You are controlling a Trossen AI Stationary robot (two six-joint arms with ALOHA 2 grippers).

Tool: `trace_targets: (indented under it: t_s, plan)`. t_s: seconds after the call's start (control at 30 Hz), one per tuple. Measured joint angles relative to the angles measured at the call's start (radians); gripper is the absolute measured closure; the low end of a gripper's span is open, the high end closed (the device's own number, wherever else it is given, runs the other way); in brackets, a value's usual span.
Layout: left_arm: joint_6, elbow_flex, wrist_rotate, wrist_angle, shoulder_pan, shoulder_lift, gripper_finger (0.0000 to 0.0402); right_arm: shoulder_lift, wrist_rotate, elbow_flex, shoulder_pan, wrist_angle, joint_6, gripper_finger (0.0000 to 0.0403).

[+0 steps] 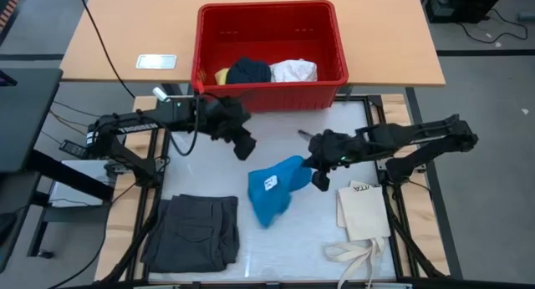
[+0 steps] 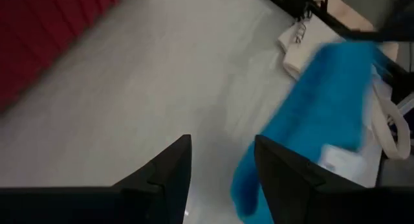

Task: Fold laundry
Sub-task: Fold the blue shorts

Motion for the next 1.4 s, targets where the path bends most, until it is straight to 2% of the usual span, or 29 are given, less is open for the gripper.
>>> trace_targets:
  t_s: [0.07,0.2,0.33,0.43,0.57,0.7,0.8,1.03,1.3,1.4]
  plan:
    - [-0.026,0.000,-0.013,0.001,-0.017,0.000,0.0230,0.003,0.001,-0.057,0.000,-0.049,0.013,0.0402]
    - [-0.068,0.003,-0.023,0.001,-0.052,0.021,0.0230,-0.001,-0.068,-0.236,-0.005,0.021,0.100,0.0388]
    - [-0.151,0.000,-0.053,-0.018,-0.080,0.091,0.0230,-0.004,-0.228,-0.406,-0.006,0.148,0.225,0.0335]
    - [-0.187,0.002,-0.055,0.000,-0.086,0.158,0.0230,-0.012,-0.315,-0.469,-0.005,0.164,0.343,0.0282]
    - [-0.155,0.000,0.002,0.032,-0.072,0.285,0.0230,-0.038,-0.343,-0.486,-0.006,0.111,0.509,0.0225]
    - [-0.106,0.001,0.151,0.178,-0.027,0.410,0.0230,-0.082,-0.324,-0.486,-0.006,0.072,0.625,0.0192]
    - [-0.104,0.001,0.227,0.270,0.006,0.495,0.0230,-0.116,-0.303,-0.486,-0.006,0.051,0.688,0.0181]
    - [-0.102,0.001,0.307,0.332,0.009,0.617,0.0230,-0.172,-0.275,-0.486,0.009,-0.015,0.789,0.0178]
    - [-0.102,0.004,0.304,0.476,-0.012,0.718,0.0232,-0.178,-0.268,-0.486,0.049,-0.032,0.858,0.0178]
    - [-0.109,0.008,0.293,0.478,-0.005,0.739,0.0255,-0.177,-0.268,-0.486,0.052,-0.030,0.838,0.0179]
